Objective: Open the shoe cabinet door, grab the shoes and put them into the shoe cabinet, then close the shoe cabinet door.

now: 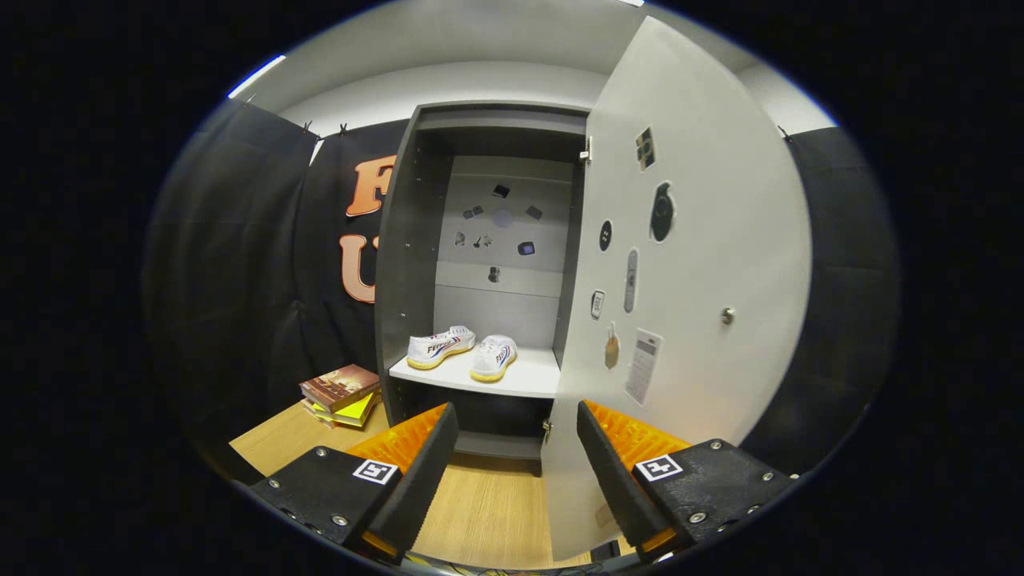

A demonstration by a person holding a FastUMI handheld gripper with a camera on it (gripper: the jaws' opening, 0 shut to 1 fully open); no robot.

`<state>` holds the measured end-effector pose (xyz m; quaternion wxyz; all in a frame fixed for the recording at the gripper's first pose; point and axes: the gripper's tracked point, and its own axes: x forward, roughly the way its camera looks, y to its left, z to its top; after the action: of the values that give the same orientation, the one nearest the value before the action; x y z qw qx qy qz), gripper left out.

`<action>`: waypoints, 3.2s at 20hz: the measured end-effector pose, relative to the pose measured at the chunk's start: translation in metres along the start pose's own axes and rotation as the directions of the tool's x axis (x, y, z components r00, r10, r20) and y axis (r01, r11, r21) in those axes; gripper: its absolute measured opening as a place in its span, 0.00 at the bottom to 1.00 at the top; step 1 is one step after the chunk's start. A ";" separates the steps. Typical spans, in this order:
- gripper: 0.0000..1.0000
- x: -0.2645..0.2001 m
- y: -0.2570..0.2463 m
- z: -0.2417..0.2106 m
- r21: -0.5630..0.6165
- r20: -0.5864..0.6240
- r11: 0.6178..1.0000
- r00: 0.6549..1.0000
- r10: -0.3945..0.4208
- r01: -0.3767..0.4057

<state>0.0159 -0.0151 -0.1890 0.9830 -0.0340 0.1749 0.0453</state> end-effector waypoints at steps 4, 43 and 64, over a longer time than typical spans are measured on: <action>0.93 -0.037 -0.030 -0.013 0.050 -0.023 0.999 1.000 -0.006 0.007; 0.75 -0.010 -0.097 0.002 0.141 0.013 0.989 0.999 0.036 -0.037; 0.94 0.113 0.100 0.030 0.223 0.055 0.893 0.920 0.389 -0.391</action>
<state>0.1220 0.0960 -0.2051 0.9519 0.1158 0.1781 0.2210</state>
